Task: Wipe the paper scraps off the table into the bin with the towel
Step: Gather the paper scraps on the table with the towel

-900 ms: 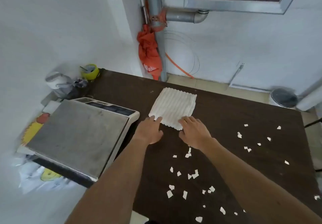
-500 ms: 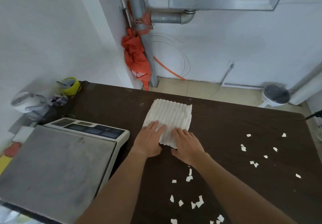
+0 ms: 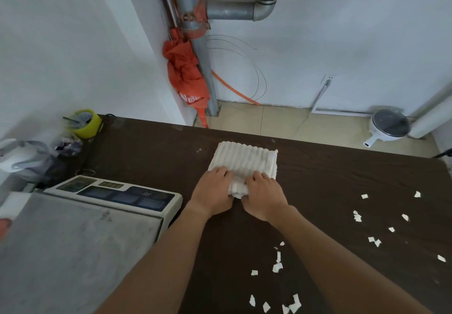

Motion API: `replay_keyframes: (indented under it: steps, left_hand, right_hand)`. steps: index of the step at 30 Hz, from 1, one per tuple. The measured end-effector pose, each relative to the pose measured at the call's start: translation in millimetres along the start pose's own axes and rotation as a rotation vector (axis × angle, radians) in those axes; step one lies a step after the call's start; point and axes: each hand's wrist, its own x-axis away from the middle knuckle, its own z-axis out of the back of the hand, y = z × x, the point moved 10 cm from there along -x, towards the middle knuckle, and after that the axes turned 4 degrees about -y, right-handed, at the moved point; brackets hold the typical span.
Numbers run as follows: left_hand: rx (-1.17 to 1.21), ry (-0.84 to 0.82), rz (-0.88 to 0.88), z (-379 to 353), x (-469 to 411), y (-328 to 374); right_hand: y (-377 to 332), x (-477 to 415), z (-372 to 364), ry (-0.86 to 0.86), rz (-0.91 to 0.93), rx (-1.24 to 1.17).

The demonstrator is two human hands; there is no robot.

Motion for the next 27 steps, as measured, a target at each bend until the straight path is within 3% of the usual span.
replay_keyframes:
  steps: [5, 10, 19, 24, 27]
  left_hand:
    - [0.207, -0.093, 0.156, 16, -21, -22]
    - [0.408, -0.26, 0.245, 7, -26, -38]
    - [0.75, -0.274, 0.409, -20, -8, -59]
    - [0.733, -0.182, 0.452, -23, -2, -74]
    - [0.568, -0.133, 0.455, -19, 3, -75]
  right_hand:
    - [28, -19, 19, -0.082, -0.126, -0.195]
    - [41, -28, 41, -0.003, -0.148, -0.225]
    - [39, -34, 25, 0.048, -0.146, -0.146]
    - [39, -35, 13, 0.037, -0.188, -0.123]
    - [38, -35, 12, 0.027, -0.211, -0.111]
